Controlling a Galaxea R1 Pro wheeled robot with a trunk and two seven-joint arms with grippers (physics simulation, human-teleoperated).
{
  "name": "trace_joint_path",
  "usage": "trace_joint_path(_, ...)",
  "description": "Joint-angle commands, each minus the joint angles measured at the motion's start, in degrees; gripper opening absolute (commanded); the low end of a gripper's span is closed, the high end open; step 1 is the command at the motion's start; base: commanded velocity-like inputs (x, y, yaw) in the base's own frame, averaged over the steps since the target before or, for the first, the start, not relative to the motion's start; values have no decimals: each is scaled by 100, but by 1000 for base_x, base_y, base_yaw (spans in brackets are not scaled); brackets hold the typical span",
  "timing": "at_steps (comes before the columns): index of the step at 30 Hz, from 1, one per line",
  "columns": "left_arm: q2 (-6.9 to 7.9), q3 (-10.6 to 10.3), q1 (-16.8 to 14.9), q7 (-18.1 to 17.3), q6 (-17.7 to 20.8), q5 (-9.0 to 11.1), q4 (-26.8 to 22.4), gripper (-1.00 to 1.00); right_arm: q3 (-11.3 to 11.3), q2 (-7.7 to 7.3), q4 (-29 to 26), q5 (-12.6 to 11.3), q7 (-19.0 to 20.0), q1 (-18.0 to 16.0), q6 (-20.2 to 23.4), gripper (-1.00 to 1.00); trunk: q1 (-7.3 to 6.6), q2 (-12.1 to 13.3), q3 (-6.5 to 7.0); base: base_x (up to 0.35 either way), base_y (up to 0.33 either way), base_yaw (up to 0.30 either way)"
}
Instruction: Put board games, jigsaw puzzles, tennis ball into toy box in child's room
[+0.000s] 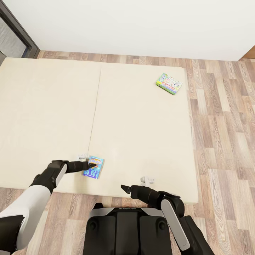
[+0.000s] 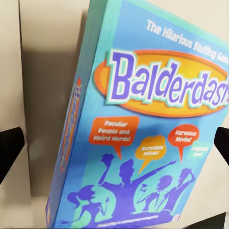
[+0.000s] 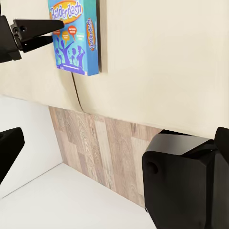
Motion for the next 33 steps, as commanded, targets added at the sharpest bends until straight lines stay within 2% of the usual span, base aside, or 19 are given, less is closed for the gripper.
trace_joint_path(1, -2, 24, -1, -23, 48, 2, -5, 100, -7, 3, -4, 32, 33, -2, 27, 100, 3, -9, -6, 0, 0, 0)
trace_joint_path(11, -19, 6, 1, -8, 89, -16, -5, 100, -7, 3, -5, 32, 33, -2, 27, 100, 3, -9, -6, 0, -10, 0)
trace_joint_path(20, -36, 3, 1, 5, 101, -19, -5, 100, -7, 2, -10, 33, 34, -2, 27, 100, 3, -9, -6, 0, -161, 0)
trace_joint_path(33, -46, 11, 2, 11, 96, -28, -5, 100, -7, 2, -9, 32, 33, -2, 27, 100, 3, -9, -6, 0, -31, 0)
